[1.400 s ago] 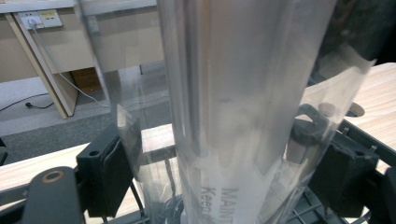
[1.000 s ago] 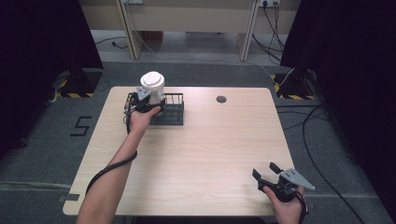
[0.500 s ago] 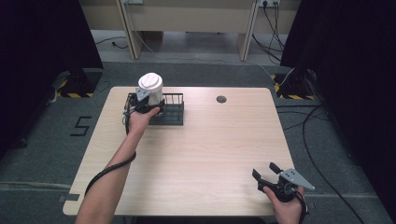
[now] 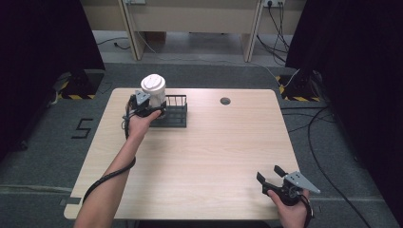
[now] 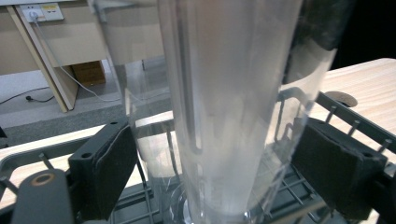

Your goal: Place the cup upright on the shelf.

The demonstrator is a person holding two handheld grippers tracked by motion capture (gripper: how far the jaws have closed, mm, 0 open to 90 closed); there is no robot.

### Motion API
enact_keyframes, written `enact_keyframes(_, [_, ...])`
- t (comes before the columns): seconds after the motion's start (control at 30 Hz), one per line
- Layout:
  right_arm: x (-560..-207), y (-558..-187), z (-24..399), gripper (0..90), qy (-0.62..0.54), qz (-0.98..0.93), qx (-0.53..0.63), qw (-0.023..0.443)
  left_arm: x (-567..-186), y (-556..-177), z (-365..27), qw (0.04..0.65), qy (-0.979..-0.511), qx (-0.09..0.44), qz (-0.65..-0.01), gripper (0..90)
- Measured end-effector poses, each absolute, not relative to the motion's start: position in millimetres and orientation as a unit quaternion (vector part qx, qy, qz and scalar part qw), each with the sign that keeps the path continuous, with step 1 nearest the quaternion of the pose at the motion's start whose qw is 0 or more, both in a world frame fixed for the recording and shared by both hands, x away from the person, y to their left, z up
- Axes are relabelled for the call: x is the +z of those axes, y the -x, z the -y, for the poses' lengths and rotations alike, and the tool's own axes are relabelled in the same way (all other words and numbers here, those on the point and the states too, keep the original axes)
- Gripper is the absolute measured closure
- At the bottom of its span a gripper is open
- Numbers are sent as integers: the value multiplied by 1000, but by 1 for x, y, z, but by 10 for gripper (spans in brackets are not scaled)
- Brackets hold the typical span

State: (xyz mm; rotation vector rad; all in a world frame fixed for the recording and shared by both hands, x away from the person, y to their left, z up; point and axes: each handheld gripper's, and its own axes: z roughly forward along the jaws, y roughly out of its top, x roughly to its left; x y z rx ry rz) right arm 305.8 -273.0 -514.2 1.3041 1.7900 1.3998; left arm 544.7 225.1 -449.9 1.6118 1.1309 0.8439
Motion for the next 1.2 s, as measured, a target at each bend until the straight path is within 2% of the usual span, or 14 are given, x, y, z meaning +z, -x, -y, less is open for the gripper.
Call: enact_keyframes(1.2, [-514, -306, 273, 192, -481, -660, 515, 260, -452, -478, -243, 493, -667, 345, -439, 146])
